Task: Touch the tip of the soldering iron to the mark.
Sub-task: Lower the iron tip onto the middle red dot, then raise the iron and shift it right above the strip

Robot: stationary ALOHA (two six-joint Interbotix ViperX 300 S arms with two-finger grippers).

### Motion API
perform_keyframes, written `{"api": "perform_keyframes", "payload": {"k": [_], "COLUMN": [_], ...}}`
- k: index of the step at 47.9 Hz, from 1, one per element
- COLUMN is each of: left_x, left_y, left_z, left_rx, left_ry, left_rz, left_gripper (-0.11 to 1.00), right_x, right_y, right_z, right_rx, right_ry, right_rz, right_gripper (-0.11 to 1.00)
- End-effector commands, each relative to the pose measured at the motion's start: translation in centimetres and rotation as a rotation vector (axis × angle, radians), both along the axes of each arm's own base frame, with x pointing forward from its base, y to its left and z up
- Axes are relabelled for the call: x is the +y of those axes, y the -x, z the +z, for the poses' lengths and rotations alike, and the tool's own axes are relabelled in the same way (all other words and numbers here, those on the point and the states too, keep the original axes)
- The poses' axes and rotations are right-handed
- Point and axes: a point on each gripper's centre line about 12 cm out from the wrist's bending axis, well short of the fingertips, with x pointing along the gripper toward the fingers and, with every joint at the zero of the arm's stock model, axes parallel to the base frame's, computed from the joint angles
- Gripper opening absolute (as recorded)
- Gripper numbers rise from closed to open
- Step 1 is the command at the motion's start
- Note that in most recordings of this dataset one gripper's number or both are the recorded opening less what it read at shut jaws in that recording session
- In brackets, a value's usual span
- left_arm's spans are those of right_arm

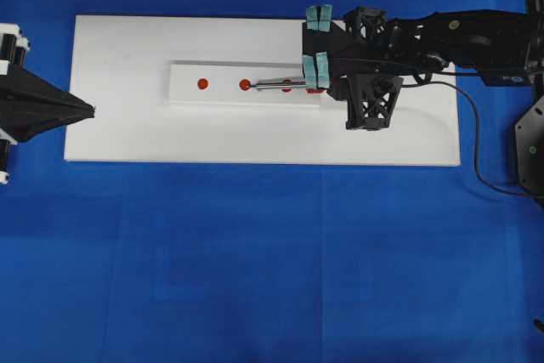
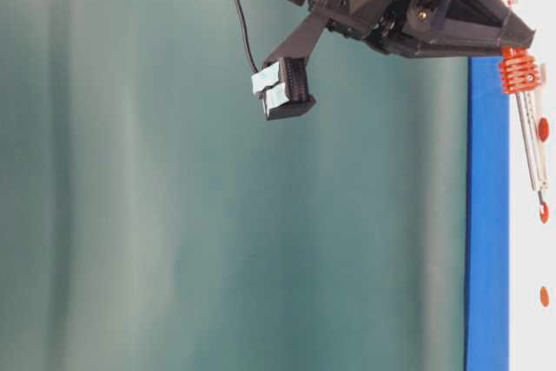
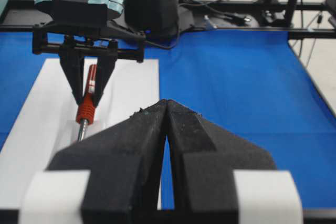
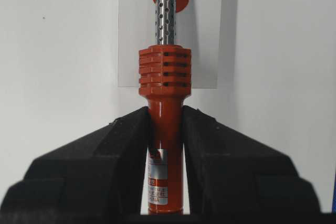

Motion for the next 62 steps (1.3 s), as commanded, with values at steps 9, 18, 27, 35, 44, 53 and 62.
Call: {"api": "perform_keyframes", "payload": {"k": [9, 18, 27, 35, 44, 53, 62], "left_x": [-0.1, -0.1, -0.1, -0.1, -0.1, -0.1, -0.1], "left_y": [-0.1, -0.1, -0.1, -0.1, -0.1, -0.1, -0.1], "left_z": [0.4, 0.4, 0.4, 0.4, 0.4, 0.4, 0.4], "left_rx": [-0.014, -0.017, -0.015, -0.015, -0.015, -0.015, -0.014], "left_ry": [0.002, 0.002, 0.002, 0.002, 0.002, 0.001, 0.002], "left_rz": [-0.003, -0.003, -0.003, -0.003, -0.003, -0.004, -0.003], "left_gripper": [0.0, 0.0, 0.0, 0.0, 0.0, 0.0, 0.0], "right_x": [-0.1, 0.0, 0.2, 0.1, -0.1, -0.2, -0.2], "right_y": [-0.6, -0.6, -0.1, 0.4, 0.6, 0.5, 0.5], "right_z": [1.2, 3.5, 7.7, 11.2, 13.2, 13.1, 13.0], "right_rx": [-0.036, -0.061, -0.114, -0.136, -0.137, -0.133, -0.131], "right_ry": [0.006, 0.01, 0.024, 0.056, 0.091, 0.09, 0.088], "right_rz": [-0.002, 0.0, 0.01, 0.025, 0.037, 0.027, 0.024], "right_gripper": [0.06, 0.06, 0.06, 0.06, 0.06, 0.06, 0.06]}}
